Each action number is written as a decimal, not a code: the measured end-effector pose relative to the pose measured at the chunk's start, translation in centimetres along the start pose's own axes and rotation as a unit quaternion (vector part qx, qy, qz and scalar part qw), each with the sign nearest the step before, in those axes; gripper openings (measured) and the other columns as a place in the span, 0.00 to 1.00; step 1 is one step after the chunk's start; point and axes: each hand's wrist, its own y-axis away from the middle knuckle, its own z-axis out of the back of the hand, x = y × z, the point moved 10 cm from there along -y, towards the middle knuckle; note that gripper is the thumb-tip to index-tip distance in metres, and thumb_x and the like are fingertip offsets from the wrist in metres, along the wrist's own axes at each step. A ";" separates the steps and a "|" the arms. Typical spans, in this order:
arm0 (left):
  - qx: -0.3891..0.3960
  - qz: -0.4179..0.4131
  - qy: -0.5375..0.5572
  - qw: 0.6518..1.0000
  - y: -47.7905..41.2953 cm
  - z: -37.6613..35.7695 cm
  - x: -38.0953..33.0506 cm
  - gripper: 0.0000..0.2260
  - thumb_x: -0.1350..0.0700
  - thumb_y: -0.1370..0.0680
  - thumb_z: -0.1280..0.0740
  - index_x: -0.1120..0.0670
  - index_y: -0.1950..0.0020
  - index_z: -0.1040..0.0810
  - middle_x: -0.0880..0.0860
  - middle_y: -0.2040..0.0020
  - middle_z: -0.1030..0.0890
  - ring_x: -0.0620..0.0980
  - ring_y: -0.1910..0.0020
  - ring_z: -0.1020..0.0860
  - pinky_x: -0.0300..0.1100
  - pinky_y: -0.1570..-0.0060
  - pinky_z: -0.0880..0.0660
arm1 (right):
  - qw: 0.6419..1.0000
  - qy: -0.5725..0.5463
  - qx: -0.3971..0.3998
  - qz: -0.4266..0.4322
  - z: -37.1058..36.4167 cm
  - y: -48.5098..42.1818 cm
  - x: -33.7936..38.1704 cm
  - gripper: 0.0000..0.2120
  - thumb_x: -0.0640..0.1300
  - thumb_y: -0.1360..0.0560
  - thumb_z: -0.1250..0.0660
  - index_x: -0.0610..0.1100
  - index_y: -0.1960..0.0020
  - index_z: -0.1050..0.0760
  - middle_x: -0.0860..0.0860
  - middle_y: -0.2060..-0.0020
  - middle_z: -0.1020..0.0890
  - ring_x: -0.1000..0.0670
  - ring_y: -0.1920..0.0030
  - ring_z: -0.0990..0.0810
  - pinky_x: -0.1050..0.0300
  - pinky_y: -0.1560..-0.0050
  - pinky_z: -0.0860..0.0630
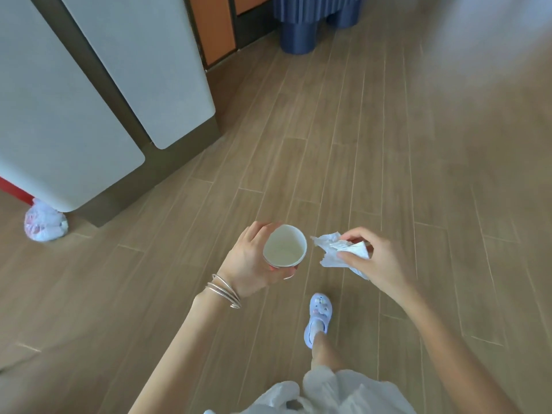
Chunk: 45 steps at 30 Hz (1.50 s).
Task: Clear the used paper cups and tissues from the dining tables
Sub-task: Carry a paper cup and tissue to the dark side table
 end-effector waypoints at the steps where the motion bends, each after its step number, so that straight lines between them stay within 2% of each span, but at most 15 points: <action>1: -0.003 0.005 0.002 1.000 -2.1 -0.2 0.2 0.36 0.52 0.39 0.20 0.56 0.34 0.30 0.53 0.42 0.26 0.54 0.44 0.27 0.48 0.44 0.28 | 1.000 0.000 0.001 0.002 0.7 -2.1 -0.4 0.11 0.38 0.33 0.27 0.52 0.57 0.23 0.59 0.61 0.20 0.58 0.61 0.24 0.70 0.62 0.32; 7: -0.020 0.016 0.018 1.000 -16.0 0.0 -1.0 0.35 0.55 0.40 0.20 0.58 0.35 0.29 0.54 0.42 0.26 0.55 0.44 0.26 0.49 0.43 0.29 | 0.999 0.018 -0.005 0.029 6.9 -15.9 -0.3 0.09 0.38 0.33 0.27 0.48 0.55 0.22 0.59 0.61 0.20 0.61 0.61 0.25 0.72 0.62 0.32; 12: -0.061 0.020 0.018 0.998 -25.6 1.4 -1.3 0.35 0.58 0.40 0.20 0.60 0.36 0.28 0.55 0.43 0.26 0.54 0.45 0.26 0.42 0.44 0.30 | 0.998 0.030 -0.003 0.053 10.7 -26.1 0.3 0.09 0.39 0.32 0.27 0.48 0.54 0.22 0.60 0.61 0.20 0.61 0.62 0.25 0.71 0.63 0.33; 15: -0.072 0.033 0.030 0.996 -30.0 1.7 -0.3 0.35 0.59 0.41 0.20 0.60 0.37 0.27 0.56 0.43 0.26 0.53 0.46 0.26 0.36 0.47 0.32 | 0.998 0.021 0.001 0.060 11.1 -30.7 -0.2 0.09 0.39 0.33 0.28 0.49 0.55 0.22 0.59 0.60 0.19 0.60 0.61 0.24 0.72 0.63 0.32; 22: -0.055 0.037 0.023 0.998 -41.4 1.4 4.0 0.35 0.59 0.40 0.20 0.60 0.37 0.27 0.56 0.43 0.26 0.54 0.44 0.26 0.39 0.45 0.32 | 0.999 0.017 0.025 0.043 9.9 -42.3 -2.8 0.09 0.43 0.32 0.28 0.55 0.55 0.24 0.66 0.61 0.21 0.61 0.63 0.25 0.72 0.63 0.33; 27: -0.056 0.021 0.010 0.998 -52.3 3.6 7.3 0.34 0.58 0.40 0.20 0.61 0.36 0.28 0.53 0.43 0.26 0.54 0.44 0.27 0.36 0.47 0.34 | 0.998 0.013 0.014 0.053 10.5 -53.6 -1.7 0.10 0.42 0.32 0.28 0.54 0.54 0.23 0.63 0.60 0.20 0.60 0.61 0.24 0.72 0.63 0.32; 34: -0.051 -0.016 -0.011 0.999 -67.6 7.5 9.8 0.36 0.55 0.40 0.20 0.61 0.36 0.28 0.58 0.41 0.26 0.57 0.44 0.26 0.51 0.43 0.28 | 0.997 0.015 -0.015 0.068 12.5 -68.5 1.4 0.11 0.39 0.33 0.28 0.50 0.52 0.22 0.62 0.59 0.20 0.62 0.58 0.24 0.71 0.60 0.31; 38: -0.056 -0.023 -0.013 0.998 -74.5 8.8 11.5 0.37 0.55 0.41 0.19 0.60 0.36 0.28 0.57 0.42 0.25 0.56 0.44 0.26 0.50 0.44 0.27 | 0.997 0.017 -0.027 0.065 13.2 -74.9 1.2 0.12 0.40 0.32 0.27 0.50 0.50 0.22 0.62 0.58 0.20 0.63 0.57 0.24 0.74 0.59 0.32; 43: -0.050 -0.027 -0.017 0.998 -82.5 8.3 14.3 0.36 0.57 0.41 0.19 0.62 0.37 0.28 0.58 0.43 0.25 0.58 0.45 0.25 0.52 0.45 0.26 | 0.998 0.026 -0.023 0.060 13.4 -83.3 -0.9 0.11 0.40 0.33 0.27 0.50 0.52 0.22 0.60 0.59 0.20 0.58 0.59 0.23 0.65 0.58 0.29; 45: -0.048 -0.021 -0.020 0.998 -86.3 8.0 15.7 0.36 0.57 0.41 0.19 0.62 0.37 0.28 0.59 0.42 0.25 0.58 0.45 0.25 0.53 0.44 0.27 | 0.998 0.027 -0.019 0.060 13.7 -87.3 -1.8 0.11 0.39 0.33 0.27 0.49 0.53 0.22 0.60 0.60 0.20 0.58 0.60 0.23 0.64 0.58 0.29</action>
